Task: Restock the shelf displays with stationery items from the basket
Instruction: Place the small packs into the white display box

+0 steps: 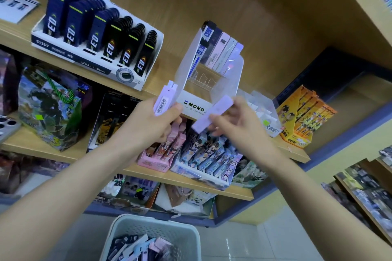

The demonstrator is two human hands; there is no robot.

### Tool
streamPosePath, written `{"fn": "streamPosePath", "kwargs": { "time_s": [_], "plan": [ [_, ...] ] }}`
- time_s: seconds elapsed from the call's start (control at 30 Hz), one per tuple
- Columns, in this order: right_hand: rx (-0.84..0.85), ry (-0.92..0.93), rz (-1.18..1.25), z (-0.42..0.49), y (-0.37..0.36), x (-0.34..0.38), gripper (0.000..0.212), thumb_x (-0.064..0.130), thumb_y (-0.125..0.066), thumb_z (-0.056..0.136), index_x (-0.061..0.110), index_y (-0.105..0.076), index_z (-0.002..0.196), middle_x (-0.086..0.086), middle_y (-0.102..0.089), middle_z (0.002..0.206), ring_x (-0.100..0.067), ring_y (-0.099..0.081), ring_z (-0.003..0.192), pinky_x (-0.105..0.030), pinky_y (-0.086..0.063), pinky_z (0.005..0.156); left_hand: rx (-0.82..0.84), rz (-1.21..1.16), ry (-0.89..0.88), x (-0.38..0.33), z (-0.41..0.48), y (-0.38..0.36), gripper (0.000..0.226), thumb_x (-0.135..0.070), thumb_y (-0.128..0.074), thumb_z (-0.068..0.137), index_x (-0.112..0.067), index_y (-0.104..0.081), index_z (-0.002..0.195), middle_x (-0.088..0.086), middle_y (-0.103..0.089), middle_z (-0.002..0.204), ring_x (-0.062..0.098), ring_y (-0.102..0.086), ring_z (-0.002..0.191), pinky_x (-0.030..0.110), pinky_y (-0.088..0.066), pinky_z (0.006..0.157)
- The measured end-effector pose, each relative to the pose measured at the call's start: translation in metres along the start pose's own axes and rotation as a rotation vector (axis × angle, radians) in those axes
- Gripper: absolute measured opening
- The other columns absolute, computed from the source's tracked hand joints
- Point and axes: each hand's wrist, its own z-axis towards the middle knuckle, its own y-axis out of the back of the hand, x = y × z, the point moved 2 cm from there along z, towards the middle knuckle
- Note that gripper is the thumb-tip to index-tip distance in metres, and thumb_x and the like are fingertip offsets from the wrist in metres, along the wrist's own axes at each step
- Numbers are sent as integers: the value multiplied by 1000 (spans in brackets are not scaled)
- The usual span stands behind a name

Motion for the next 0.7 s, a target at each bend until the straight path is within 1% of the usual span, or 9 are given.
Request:
{"fn": "streamPosePath", "kwargs": {
  "time_s": [0.07,0.17,0.23,0.3,0.4,0.5,0.57,0.63,0.7],
  "plan": [
    [-132,64,38,11,16,9,18,9,-55,93,13,-41,102,-7,-66,90,-10,-68,72,-24,-56,70,-24,-11,19,-1,1,1,23,-23,-55,95,-2,-61,101,4,-59,71,6,-36,42,14,-31,38],
    [-328,166,4,36,37,14,17,5,-49,96,10,-37,106,-9,-62,92,-12,-67,73,-25,-57,71,-8,-2,17,0,1,0,20,-21,-54,95,-4,-63,101,0,-62,62,5,-38,40,15,-32,37],
    [-452,167,-32,56,47,10,7,9,-42,99,11,-39,105,-5,-62,88,-14,-67,75,-27,-57,73,8,2,13,1,1,-2,14,-18,-52,96,-11,-63,101,-2,-64,60,5,-40,40,16,-33,38],
    [-553,172,-74,74,57,8,6,12,-38,100,12,-44,103,-2,-60,88,-12,-65,74,-24,-56,72,16,-4,17,2,2,-1,12,-15,-51,96,-16,-60,104,-3,-66,60,5,-41,40,16,-33,38],
    [-631,188,-121,97,66,10,10,9,-39,98,12,-48,97,-8,-61,93,-13,-63,72,-15,-52,66,10,-10,15,3,5,0,17,-14,-50,96,-18,-53,113,-3,-69,64,6,-42,40,15,-33,37],
    [-620,193,-203,117,69,12,12,7,-38,98,13,-48,97,-8,-58,95,-16,-59,71,-11,-47,60,-6,-41,9,1,5,2,20,-13,-50,96,-15,-50,116,-1,-69,66,8,-42,40,16,-33,37],
    [-629,204,-211,126,71,14,13,7,-37,98,13,-48,99,-9,-56,97,-20,-59,73,-15,-49,62,-7,-43,-4,-2,5,2,20,-13,-51,96,-13,-50,116,3,-68,70,8,-43,40,17,-35,37],
    [-681,221,-187,132,73,14,14,7,-36,97,14,-48,99,-9,-55,99,-22,-57,76,-29,-52,70,-2,-42,-19,-4,5,3,17,-14,-52,96,-12,-52,113,5,-66,73,7,-44,39,18,-37,38],
    [-702,228,-235,135,76,11,16,8,-35,95,15,-49,98,-9,-55,100,-24,-56,79,-38,-51,75,7,-44,-18,-5,5,2,15,-15,-53,96,-13,-53,110,6,-65,75,7,-45,38,18,-38,39]
  ]
}}
